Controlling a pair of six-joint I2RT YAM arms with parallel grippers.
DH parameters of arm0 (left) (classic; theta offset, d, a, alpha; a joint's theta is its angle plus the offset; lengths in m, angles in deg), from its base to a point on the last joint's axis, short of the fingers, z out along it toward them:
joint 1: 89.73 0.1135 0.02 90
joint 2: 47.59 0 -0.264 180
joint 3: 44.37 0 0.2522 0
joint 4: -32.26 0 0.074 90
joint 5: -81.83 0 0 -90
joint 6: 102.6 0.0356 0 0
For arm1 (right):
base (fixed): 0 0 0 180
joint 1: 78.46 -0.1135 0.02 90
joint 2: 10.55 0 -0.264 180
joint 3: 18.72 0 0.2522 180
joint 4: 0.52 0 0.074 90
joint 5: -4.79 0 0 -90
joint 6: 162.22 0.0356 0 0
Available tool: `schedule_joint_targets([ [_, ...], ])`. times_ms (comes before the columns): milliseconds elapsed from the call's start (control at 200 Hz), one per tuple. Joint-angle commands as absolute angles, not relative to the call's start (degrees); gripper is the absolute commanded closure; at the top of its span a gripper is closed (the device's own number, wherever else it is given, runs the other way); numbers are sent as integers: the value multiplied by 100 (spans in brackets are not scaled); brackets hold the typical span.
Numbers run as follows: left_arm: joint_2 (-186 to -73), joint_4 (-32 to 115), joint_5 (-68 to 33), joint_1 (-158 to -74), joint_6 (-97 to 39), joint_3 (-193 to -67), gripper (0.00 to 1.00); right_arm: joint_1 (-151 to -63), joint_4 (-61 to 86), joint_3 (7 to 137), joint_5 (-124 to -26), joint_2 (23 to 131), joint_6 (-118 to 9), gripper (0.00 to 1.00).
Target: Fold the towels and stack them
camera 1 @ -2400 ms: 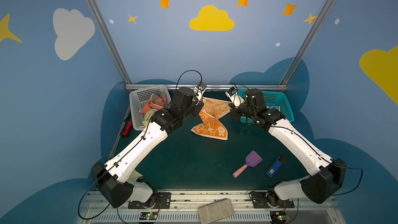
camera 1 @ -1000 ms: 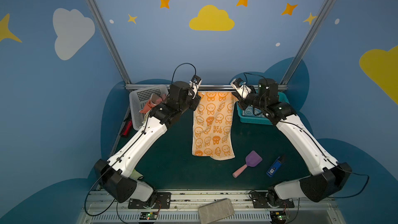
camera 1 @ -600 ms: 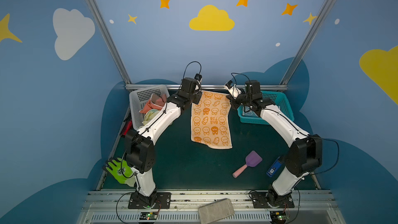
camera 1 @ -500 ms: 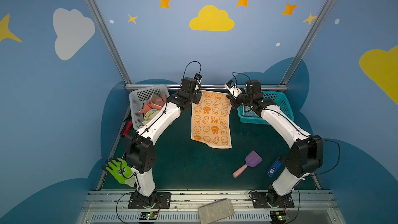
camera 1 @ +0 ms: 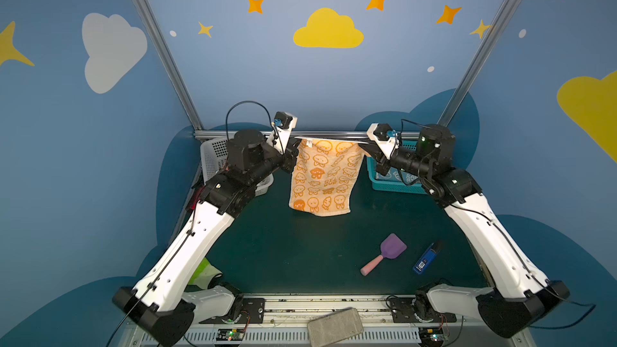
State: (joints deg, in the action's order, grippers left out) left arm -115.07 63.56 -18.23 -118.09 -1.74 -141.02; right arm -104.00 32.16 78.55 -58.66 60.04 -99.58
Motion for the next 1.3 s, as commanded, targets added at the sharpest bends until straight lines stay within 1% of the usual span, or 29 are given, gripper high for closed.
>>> schedule_joint_targets([
  [0,-10720,6506,-1882,-11830,-197,-13755,96,-10380,3571,7605,-5640,5478,-9751,100],
  [90,-10154,6431,-1989,-11904,-348,-13534,96,-10549,3533,7486,-5492,5107,-9647,100],
  [110,-10050,6417,-2154,-11920,-389,-13497,96,-10596,3538,7470,-5468,5031,-9639,100],
  [230,-9612,6414,-2351,-11935,-579,-13417,96,-10769,3467,7414,-5430,4728,-9514,100],
  [380,-9519,6391,-2353,-11941,-671,-13405,96,-10826,3374,7465,-5536,4632,-9367,100],
  [496,-9708,6360,-2074,-11943,-581,-13419,96,-10825,3379,7558,-5902,4813,-9406,100],
  [506,-9731,6360,-1927,-11939,-571,-13427,96,-10819,3374,7569,-5930,4840,-9412,100],
  [641,-10321,6376,-1264,-11926,-380,-13518,96,-10676,3358,7680,-6268,5342,-9495,100],
  [751,-10948,6235,-754,-11805,-233,-13589,96,-10459,3248,7815,-6321,5898,-9505,100],
  [941,-12253,6026,-424,-11288,-363,-13963,96,-10164,3038,8278,-6487,7097,-9561,100],
  [1166,-13677,5609,11,-11110,-362,-14319,96,-9970,2992,9109,-6708,8725,-9614,100],
  [1297,-14329,5644,279,-11078,-412,-14585,96,-9950,3139,9627,-6824,9627,-9724,100],
])
